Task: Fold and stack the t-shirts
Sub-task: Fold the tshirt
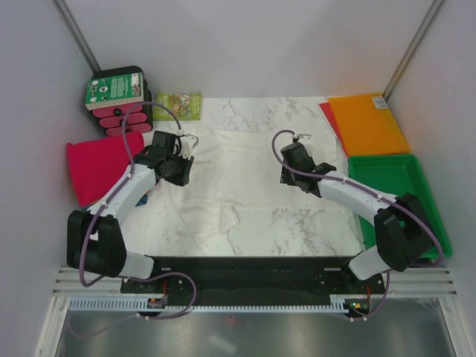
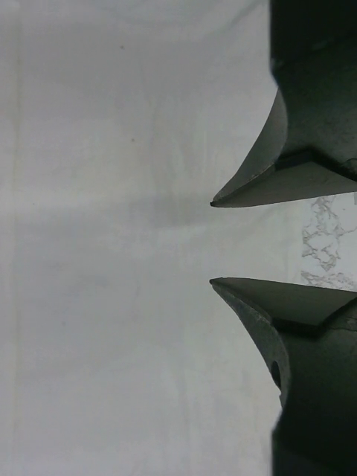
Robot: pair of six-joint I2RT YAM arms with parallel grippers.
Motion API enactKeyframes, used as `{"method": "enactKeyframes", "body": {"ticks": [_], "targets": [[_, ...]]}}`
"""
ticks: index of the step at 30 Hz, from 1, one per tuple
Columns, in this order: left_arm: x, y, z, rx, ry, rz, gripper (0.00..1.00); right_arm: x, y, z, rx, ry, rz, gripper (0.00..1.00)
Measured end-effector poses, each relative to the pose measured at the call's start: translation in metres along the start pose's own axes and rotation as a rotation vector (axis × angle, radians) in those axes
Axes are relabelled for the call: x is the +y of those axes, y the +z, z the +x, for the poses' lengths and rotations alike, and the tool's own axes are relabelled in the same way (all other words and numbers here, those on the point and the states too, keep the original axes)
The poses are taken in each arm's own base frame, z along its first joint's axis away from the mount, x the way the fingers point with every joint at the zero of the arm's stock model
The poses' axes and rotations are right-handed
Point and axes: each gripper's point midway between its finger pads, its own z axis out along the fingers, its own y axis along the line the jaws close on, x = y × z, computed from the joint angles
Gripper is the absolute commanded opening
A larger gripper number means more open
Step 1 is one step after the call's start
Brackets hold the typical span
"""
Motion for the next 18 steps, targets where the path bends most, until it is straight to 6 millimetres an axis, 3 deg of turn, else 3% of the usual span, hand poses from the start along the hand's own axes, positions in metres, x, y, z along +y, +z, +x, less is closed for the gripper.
{"method": "enactKeyframes", "body": {"ticks": [1, 3, 7, 11, 18], "targets": [[-0.003, 0.004, 0.015, 0.044, -0.005, 0.009, 0.32, 0.002, 0.0, 0.01, 0.021, -0.01, 0.0, 0.49], [-0.004, 0.009, 0.026, 0.084, -0.01, 0.019, 0.32, 0.011, 0.001, 0.021, 0.04, -0.027, -0.013, 0.49], [-0.001, 0.029, 0.024, 0.123, -0.016, 0.028, 0.31, 0.039, 0.005, 0.024, 0.053, -0.06, -0.042, 0.49], [0.004, 0.062, 0.021, 0.157, -0.022, 0.033, 0.29, 0.065, 0.014, 0.011, 0.036, -0.063, -0.066, 0.49], [0.01, 0.102, 0.011, 0.173, -0.038, 0.028, 0.26, 0.072, 0.03, 0.014, 0.052, -0.072, -0.052, 0.47]]}}
